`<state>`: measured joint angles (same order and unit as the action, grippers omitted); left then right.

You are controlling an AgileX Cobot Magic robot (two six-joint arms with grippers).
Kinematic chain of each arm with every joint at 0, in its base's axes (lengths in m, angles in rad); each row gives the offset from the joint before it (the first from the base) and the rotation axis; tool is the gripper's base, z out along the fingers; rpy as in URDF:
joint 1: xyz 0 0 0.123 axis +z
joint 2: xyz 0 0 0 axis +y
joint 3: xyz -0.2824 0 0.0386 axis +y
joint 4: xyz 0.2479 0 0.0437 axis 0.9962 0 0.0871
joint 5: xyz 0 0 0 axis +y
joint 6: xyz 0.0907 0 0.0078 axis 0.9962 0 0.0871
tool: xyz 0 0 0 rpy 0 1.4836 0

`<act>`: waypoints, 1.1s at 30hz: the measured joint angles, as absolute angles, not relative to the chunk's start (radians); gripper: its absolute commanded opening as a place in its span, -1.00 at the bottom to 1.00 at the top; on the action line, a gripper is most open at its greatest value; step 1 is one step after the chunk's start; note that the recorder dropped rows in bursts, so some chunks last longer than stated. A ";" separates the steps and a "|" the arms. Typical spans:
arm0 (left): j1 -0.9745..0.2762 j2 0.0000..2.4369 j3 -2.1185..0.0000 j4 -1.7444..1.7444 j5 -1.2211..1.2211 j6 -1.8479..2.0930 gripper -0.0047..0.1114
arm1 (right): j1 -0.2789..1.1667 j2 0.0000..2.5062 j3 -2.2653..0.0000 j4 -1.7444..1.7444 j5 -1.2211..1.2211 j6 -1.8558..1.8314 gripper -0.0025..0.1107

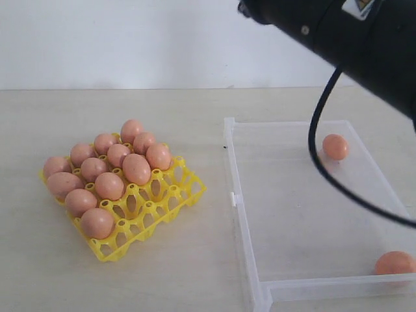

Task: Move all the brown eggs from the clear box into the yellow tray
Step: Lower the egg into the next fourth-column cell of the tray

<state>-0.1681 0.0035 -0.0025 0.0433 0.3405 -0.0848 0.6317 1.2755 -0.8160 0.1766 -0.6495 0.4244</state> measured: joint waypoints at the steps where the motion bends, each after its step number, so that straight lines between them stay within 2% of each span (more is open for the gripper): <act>1: -0.168 0.003 -0.003 0.043 0.340 -0.085 -0.85 | 0.581 1.277 -0.829 0.111 -0.652 0.516 -0.96; 5: -0.168 0.003 -0.003 0.043 0.340 -0.085 -0.85 | 0.388 1.300 -0.901 -0.264 -0.758 0.974 -0.96; 10: -0.168 0.003 -0.003 0.043 0.340 -0.085 -0.85 | 0.248 1.394 -1.006 -0.728 -1.052 1.375 -0.96; 14: -0.168 0.003 -0.003 0.043 0.340 -0.085 -0.85 | 0.239 1.470 -1.037 -1.010 -1.156 1.469 -0.96; 22: -0.168 0.003 -0.003 0.043 0.340 -0.085 -0.85 | 0.288 1.599 -1.038 -1.442 -1.088 1.497 -0.96; 33: -0.168 0.003 -0.003 0.043 0.340 -0.085 -0.85 | 0.311 1.767 -1.040 -1.531 -0.955 1.502 -0.96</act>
<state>-0.1681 0.0035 -0.0025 0.0433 0.3405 -0.0848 0.3107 1.7671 -1.0397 -1.5311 -0.9546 1.5017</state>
